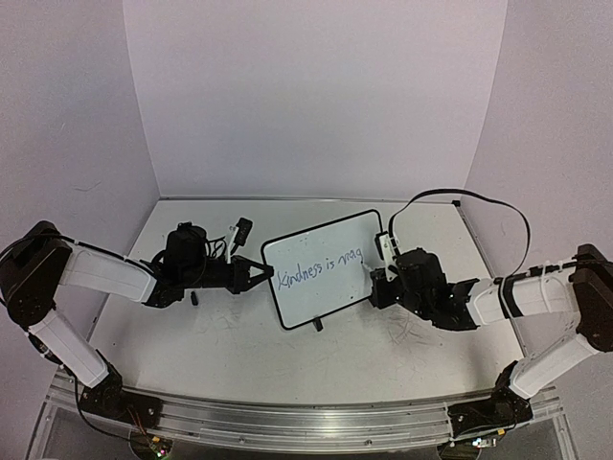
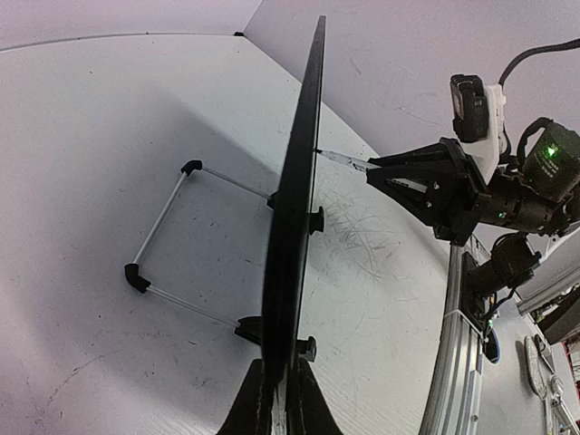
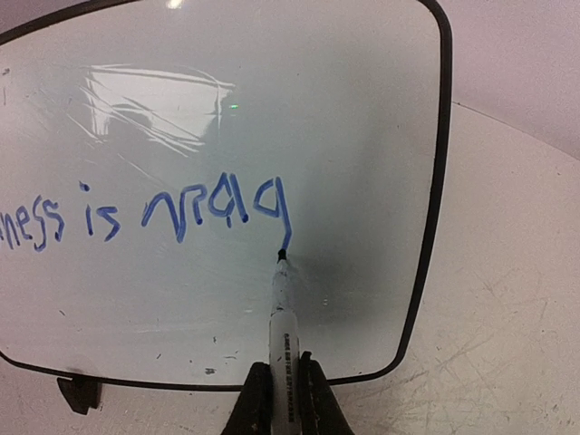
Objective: Write a sentence on the whiteboard
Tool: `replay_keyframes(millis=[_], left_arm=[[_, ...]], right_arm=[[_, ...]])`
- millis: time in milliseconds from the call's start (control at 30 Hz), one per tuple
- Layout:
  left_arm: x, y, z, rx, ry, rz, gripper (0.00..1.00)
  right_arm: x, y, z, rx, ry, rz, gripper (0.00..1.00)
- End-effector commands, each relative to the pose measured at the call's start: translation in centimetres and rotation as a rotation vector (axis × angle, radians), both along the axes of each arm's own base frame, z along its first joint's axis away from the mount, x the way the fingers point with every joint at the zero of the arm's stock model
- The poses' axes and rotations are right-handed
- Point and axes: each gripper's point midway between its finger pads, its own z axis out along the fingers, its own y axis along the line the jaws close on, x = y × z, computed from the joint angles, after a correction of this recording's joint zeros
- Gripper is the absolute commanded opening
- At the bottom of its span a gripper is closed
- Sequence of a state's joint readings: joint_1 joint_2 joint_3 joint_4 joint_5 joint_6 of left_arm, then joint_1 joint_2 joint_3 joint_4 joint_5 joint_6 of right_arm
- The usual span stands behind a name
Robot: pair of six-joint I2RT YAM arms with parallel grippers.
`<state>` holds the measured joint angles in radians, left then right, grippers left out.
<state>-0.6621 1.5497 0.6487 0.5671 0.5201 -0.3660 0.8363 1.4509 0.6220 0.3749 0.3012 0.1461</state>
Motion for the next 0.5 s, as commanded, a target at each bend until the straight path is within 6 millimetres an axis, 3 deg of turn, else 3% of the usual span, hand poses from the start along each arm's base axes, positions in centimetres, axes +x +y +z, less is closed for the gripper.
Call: replay_keyframes(millis=[0, 267, 467], left_arm=[[0.2, 0.1, -0.6, 0.039, -0.007, -0.003, 0.0], [0.1, 0.2, -0.6, 0.038, -0.006, 0.0, 0.0], [0.1, 0.2, -0.5, 0.038, -0.007, 0.002, 0.0]], right_arm=[[-0.5, 0.8, -0.3, 0.002, 0.017, 0.02, 0.0], [0.1, 2.0, 2.4, 0.048, -0.03, 0.035, 0.0], [-0.3, 0.0, 4.0, 0.058, -0.069, -0.022, 0.0]])
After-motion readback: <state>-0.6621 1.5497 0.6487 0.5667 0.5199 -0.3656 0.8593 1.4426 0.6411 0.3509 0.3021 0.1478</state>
